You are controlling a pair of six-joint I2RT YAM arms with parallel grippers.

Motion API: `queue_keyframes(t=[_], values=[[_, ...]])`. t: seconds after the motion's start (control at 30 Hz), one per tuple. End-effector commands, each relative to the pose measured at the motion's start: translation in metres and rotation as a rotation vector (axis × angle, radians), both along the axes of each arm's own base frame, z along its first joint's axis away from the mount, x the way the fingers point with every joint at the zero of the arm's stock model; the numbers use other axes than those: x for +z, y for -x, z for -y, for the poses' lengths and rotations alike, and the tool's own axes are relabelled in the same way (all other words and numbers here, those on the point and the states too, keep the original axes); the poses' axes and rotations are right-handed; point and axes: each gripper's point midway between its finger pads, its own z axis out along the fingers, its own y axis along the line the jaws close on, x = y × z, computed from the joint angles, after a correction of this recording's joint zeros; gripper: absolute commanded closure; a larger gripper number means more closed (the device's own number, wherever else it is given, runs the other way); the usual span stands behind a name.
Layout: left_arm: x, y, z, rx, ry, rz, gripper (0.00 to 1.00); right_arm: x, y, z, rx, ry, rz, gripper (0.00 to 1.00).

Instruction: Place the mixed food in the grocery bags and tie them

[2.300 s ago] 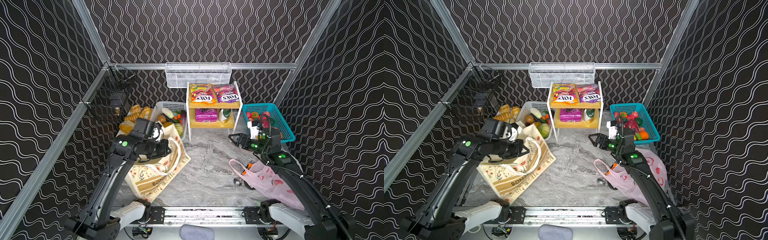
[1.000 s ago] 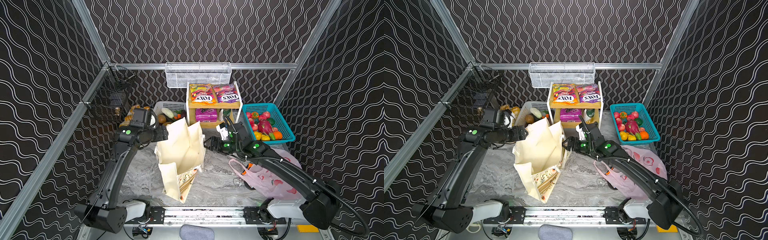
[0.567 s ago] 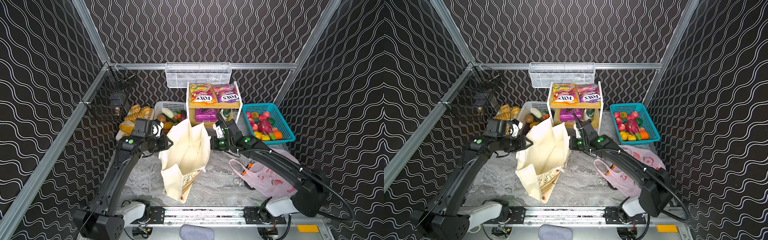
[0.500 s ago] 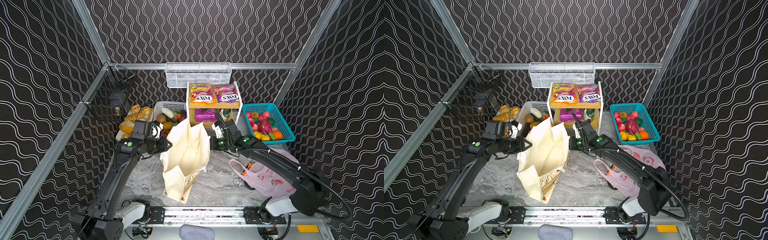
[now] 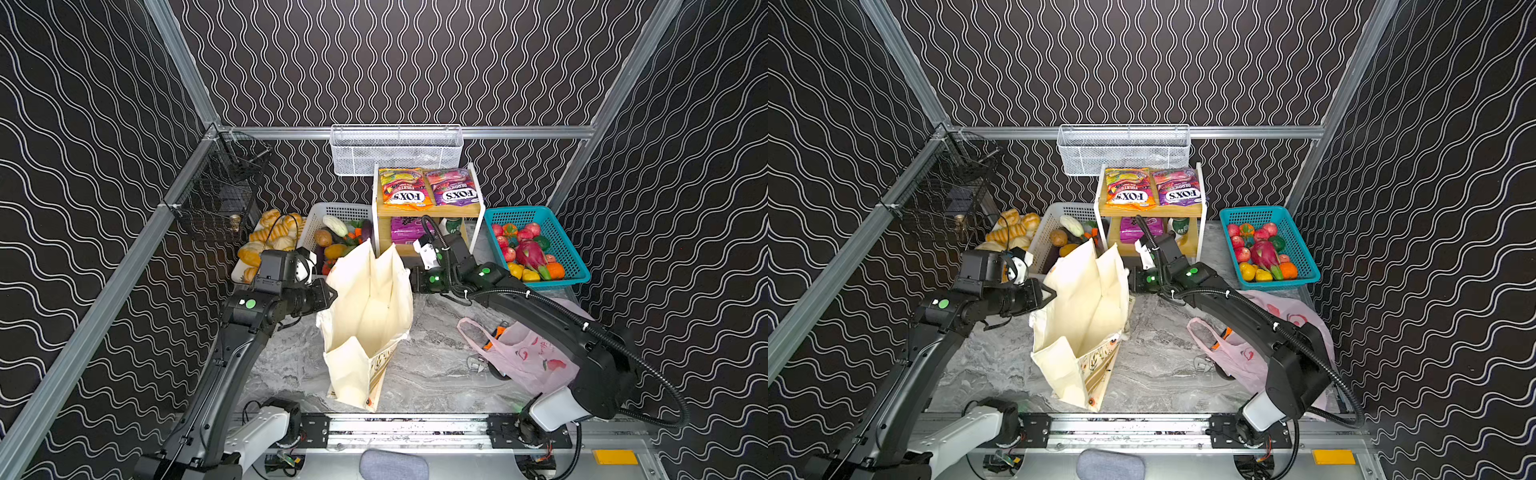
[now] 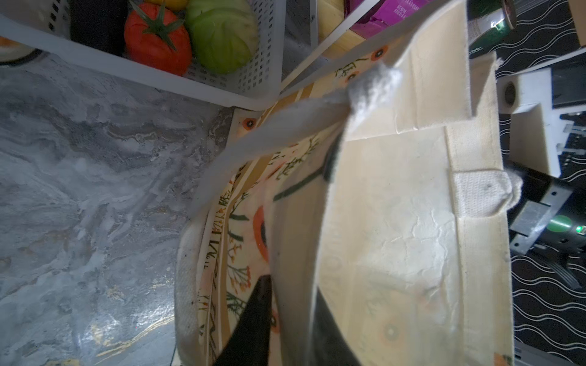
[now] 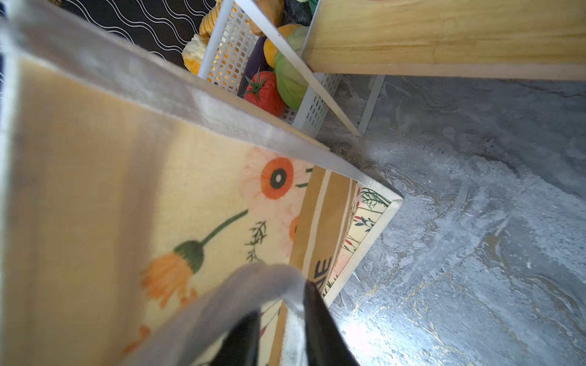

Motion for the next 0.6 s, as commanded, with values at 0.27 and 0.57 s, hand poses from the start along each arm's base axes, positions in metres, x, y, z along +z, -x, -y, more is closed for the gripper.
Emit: queue_keyframes(t=[0.27,0.57], values=[[0.029,-0.019,-0.015,0.025,-0.102,0.138,0.45,0.047,0.007,0.033,-0.107,-0.057,0.181,0.3],[0.076,-0.041,-0.023,0.028,-0.188,0.294,0.3,0.1,0.004,0.088,-0.288,-0.053,0.523,0.18]])
